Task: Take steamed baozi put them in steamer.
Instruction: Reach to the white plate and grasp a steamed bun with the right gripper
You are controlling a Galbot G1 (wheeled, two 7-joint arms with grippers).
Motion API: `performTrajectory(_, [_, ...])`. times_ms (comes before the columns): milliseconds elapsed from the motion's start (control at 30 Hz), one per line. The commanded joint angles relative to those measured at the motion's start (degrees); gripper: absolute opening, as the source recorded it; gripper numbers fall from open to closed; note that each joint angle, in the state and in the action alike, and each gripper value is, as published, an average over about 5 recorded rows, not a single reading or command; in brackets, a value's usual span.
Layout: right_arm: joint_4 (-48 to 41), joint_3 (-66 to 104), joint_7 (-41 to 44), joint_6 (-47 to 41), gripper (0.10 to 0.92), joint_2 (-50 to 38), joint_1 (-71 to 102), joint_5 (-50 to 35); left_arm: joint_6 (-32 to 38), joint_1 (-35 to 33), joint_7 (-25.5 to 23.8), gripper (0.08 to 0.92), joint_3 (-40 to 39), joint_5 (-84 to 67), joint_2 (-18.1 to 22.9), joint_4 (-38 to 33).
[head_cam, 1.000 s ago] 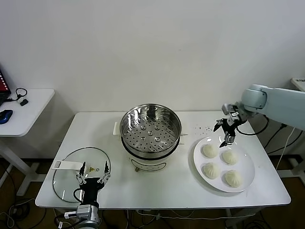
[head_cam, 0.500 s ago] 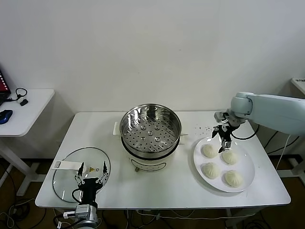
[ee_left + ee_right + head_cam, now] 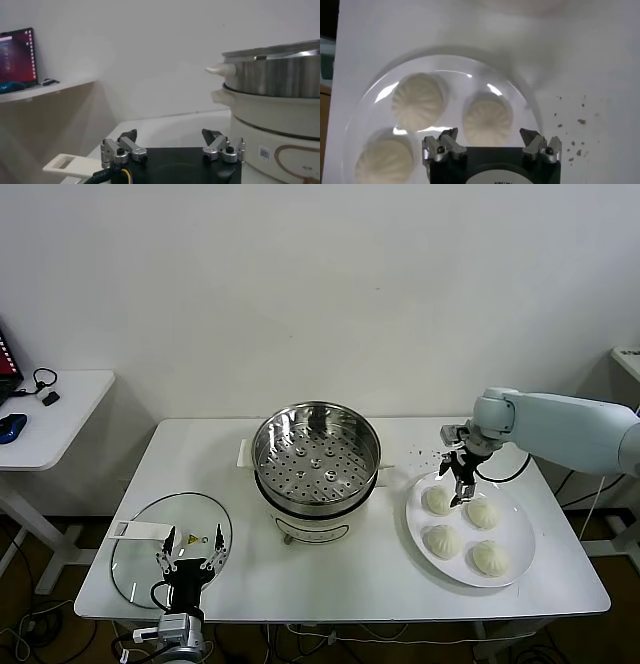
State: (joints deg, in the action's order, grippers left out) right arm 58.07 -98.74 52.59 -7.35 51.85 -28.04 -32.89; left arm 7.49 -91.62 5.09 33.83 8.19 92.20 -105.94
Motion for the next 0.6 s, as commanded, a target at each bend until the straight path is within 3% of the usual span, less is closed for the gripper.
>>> performTrajectory(33, [-1.2, 0.7, -0.3, -0.2, 0.823, 0.3, 1.3, -0.2, 0.1, 0.0, 0.0, 0.823, 0.0, 0.1, 2.8, 0.1])
performTrajectory(600, [-1.3, 1.8, -1.9, -1.1, 0.823, 0.6, 3.3, -0.1, 0.1, 0.1, 0.0, 0.823, 0.0, 0.2, 2.8, 0.4])
